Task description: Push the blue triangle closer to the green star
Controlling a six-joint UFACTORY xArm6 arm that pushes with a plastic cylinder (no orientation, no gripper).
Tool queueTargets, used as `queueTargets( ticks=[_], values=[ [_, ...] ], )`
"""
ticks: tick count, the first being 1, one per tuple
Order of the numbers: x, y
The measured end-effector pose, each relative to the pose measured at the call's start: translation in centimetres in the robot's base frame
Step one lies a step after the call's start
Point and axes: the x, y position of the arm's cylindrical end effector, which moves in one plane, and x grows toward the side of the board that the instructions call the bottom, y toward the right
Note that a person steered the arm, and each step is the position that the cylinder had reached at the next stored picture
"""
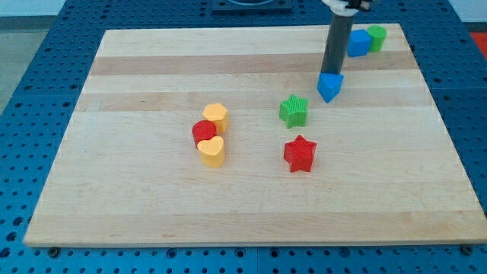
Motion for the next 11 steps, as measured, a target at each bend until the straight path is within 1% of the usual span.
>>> queueTargets(
  ticks=[1, 2, 4, 6, 7, 8, 10, 11],
  values=[
    [1.3, 0.0],
    [1.3, 0.0],
    [1.3, 2.4],
    [1.2, 2.9],
    [1.2, 4.3],
    [1.6, 4.2],
    [4.7, 1.0],
    [5.5, -0.6]
  ],
)
